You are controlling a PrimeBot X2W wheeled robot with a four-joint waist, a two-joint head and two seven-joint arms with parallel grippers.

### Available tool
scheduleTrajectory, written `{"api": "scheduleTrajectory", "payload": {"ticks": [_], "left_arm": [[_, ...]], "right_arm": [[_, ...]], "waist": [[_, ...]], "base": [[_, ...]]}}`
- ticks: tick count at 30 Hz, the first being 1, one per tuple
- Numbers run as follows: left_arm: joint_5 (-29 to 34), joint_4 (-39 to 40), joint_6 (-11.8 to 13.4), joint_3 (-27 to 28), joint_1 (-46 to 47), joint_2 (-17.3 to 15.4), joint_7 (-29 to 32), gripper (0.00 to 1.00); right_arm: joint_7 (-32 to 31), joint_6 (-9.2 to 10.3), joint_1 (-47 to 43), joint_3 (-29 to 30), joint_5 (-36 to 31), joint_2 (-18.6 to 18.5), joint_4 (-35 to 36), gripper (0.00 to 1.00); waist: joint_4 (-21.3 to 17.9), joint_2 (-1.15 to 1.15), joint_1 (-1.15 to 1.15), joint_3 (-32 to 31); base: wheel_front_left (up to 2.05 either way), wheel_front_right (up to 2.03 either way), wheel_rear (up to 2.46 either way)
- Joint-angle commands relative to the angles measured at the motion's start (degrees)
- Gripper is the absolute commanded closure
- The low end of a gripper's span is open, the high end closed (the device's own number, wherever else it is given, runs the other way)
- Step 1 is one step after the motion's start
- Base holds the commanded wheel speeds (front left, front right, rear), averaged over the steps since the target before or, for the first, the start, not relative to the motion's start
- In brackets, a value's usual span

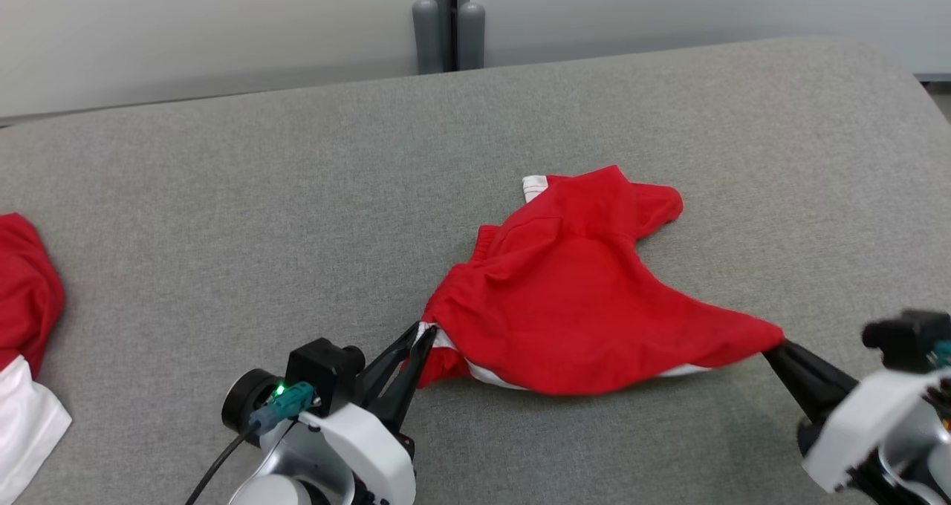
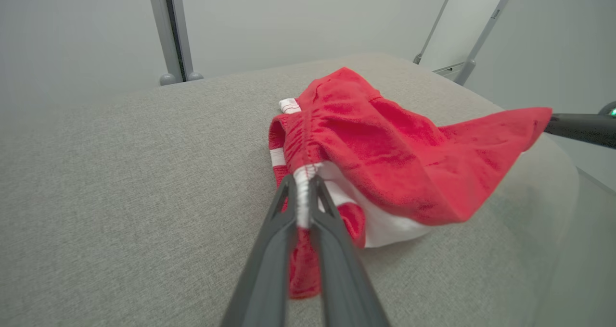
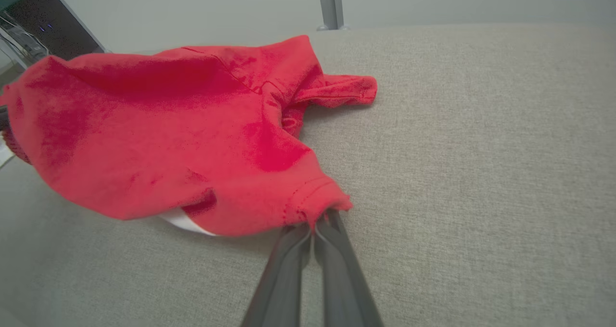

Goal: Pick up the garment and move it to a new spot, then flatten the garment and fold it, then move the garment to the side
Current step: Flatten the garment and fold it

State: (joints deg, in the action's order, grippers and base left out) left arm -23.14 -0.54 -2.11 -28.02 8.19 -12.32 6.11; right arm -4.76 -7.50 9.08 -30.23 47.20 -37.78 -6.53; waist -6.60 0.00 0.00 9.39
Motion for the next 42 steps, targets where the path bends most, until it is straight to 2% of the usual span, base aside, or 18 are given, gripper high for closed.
{"api": "scheduleTrajectory", "payload": {"ticks": [1,6,10,11,15,18,22,25,28,30,34,41,42], "left_arm": [[-0.41,-0.27,0.13,0.34,0.94,0.11,0.1,1.0],[-2.17,-6.05,-0.18,1.54,5.77,3.01,-1.75,1.0],[-2.85,-12.99,0.17,3.06,11.01,5.46,-5.7,1.0],[-2.8,-14.58,0.28,3.34,12.24,5.9,-6.72,1.0],[-2.6,-20.59,1.06,4.55,15.75,6.79,-11.05,1.0],[-3.19,-24.3,0.82,4.95,17.33,7.25,-13.16,1.0],[-3.66,-28.29,0.12,4.6,17.85,7.75,-15.35,1.0],[-4.22,-30.35,-0.24,4.51,18.4,7.99,-16.72,1.0],[-4.36,-31.63,-0.43,4.3,18.52,8.28,-17.76,1.0],[-4.35,-32.33,-0.61,4.06,18.64,8.32,-18.23,1.0],[-4.22,-33.07,-0.81,3.49,19.13,8.35,-18.73,1.0],[-4.56,-34.73,-1.23,1.92,20.01,8.75,-19.39,1.0],[-4.61,-34.88,-1.16,1.74,20.13,8.81,-19.55,1.0]], "right_arm": [[-1.09,0.02,2.45,-0.78,0.41,0.76,-0.69,1.0],[-3.27,0.02,13.09,-5.04,4.33,6.94,-11.3,1.0],[0.27,0.02,21.29,-7.33,6.14,11.19,-20.44,0.99],[2.58,0.02,23.17,-7.25,5.51,11.52,-22.63,0.0],[10.71,0.01,26.83,-9.4,4.37,13.31,-28.64,0.0],[15.35,0.02,26.24,-10.93,4.67,12.37,-31.06,0.0],[19.05,0.02,22.48,-13.27,5.42,10.6,-28.58,0.0],[20.02,0.02,18.27,-13.93,5.56,8.59,-22.46,0.0],[20.0,0.03,15.43,-12.31,1.2,6.72,-16.33,0.0],[20.0,0.03,14.24,-11.39,-2.22,6.84,-14.65,0.0],[20.02,0.02,14.61,-11.38,-5.37,7.51,-14.6,0.0],[19.89,0.02,18.1,-16.6,-4.1,7.85,-20.09,0.0],[19.91,0.02,18.51,-16.33,-3.94,8.07,-20.25,0.17]], "waist": [[0.04,0.0,0.0,0.7],[1.17,0.0,0.0,3.65],[2.15,0.0,0.0,5.96],[2.33,0.0,0.0,6.49],[2.55,0.0,0.0,8.09],[2.56,0.0,0.0,8.55],[2.8,0.0,0.0,8.43],[3.14,0.0,0.0,8.18],[3.31,0.0,0.0,8.08],[3.48,0.0,0.0,8.01],[4.1,0.0,0.0,7.94],[6.17,0.0,0.0,7.81],[6.32,0.0,0.0,7.76]], "base": [[0.0,0.0,0.0],[0.0,0.0,0.0],[0.0,0.0,0.0],[0.0,0.0,0.0],[0.0,0.0,0.0],[0.0,0.0,0.0],[0.0,0.0,0.0],[0.0,0.0,0.0],[0.0,0.0,0.0],[0.0,0.0,0.0],[0.0,0.0,0.0],[0.0,0.0,0.0],[0.0,0.0,0.0]]}}
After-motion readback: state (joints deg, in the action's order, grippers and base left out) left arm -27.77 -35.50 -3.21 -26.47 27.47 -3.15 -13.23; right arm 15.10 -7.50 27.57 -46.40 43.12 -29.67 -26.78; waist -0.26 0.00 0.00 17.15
